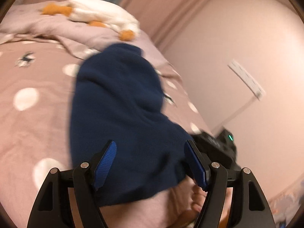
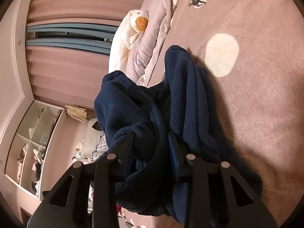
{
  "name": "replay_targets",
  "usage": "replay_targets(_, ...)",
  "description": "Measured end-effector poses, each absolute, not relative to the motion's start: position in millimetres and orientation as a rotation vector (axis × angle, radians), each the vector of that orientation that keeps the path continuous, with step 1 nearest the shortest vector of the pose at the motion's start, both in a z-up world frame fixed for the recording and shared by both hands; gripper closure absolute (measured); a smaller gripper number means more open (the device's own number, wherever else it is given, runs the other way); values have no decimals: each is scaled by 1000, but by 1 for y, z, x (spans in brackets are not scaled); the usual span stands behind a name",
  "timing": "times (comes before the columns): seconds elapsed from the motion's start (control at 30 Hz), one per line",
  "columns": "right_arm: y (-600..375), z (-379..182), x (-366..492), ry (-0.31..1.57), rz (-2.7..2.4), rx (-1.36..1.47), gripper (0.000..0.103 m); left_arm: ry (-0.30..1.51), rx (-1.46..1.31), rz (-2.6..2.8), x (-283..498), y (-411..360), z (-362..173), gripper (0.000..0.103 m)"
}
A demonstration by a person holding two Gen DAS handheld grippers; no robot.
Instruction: Fold large clothes
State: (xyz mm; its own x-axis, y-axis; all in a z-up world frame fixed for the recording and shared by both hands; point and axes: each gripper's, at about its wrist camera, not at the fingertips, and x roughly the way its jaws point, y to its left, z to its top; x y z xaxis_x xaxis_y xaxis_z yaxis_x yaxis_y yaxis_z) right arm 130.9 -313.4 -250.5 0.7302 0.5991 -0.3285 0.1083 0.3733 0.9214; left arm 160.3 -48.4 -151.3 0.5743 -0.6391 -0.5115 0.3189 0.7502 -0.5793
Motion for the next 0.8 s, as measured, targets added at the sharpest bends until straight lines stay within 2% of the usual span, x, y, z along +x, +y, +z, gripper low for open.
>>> replay_targets(0.17, -309, -246, 125, 709, 330, 1125, 69, 758, -578, -356, 184, -4, -171, 30)
replay_targets(0.27, -310, -248, 123, 708, 328, 1131, 66, 832, -612, -188, 210, 14, -202, 30)
replay_targets(0.3, -311, -248, 122, 706, 332, 1139, 64, 851, -636, -180, 216, 18, -212, 27)
replay_targets(0.4, -311, -245, 119, 691, 367, 1141, 52, 849, -728, -170, 214, 26, -226, 25)
replay_targets(0.47, -310, -242, 118, 679, 375, 1138, 43, 831, -675, -150, 214, 25, -220, 25)
replay_targets(0.63, -306, -226, 106, 586, 440, 1120, 12, 824, -633, -108, 211, 20, -219, 25)
replay_targets(0.73, -297, -213, 102, 565, 497, 1046, 1, 831, -652, -131, 216, 21, -220, 25)
replay_targets(0.8, -288, -206, 101, 580, 500, 961, 0, 836, -666, -145, 216, 21, -220, 25)
